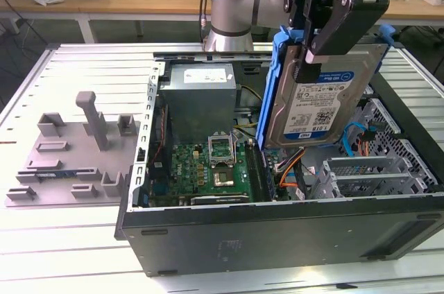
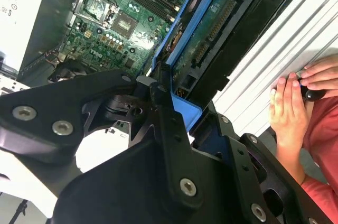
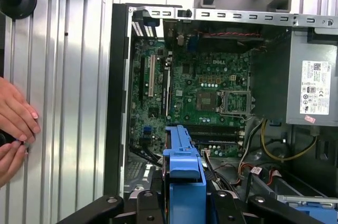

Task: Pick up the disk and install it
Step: 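Insert the disk into the insertion slot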

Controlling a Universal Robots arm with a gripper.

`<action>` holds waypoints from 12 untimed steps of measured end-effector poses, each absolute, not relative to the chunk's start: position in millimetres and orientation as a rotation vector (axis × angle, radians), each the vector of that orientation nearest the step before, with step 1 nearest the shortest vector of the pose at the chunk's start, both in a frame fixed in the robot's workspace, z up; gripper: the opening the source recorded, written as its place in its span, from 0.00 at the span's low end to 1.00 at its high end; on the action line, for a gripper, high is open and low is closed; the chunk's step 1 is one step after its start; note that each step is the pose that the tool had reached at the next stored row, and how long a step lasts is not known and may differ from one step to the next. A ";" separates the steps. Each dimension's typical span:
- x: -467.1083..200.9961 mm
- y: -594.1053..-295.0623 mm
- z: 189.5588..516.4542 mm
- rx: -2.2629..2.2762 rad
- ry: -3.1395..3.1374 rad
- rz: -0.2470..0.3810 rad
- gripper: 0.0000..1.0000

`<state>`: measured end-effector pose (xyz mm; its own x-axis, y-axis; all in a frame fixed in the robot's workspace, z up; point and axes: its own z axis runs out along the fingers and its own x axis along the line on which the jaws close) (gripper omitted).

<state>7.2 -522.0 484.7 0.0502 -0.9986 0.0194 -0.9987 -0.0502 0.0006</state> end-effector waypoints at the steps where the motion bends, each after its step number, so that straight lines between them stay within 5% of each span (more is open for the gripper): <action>1: 7.2 -522.0 484.7 2.268 -2.157 0.019 0.36; 12: 7.2 -522.1 484.3 2.243 -2.225 -0.025 0.36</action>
<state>7.2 -522.1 484.3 0.0079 -0.9997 -0.0239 -1.0000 -0.0078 -0.0014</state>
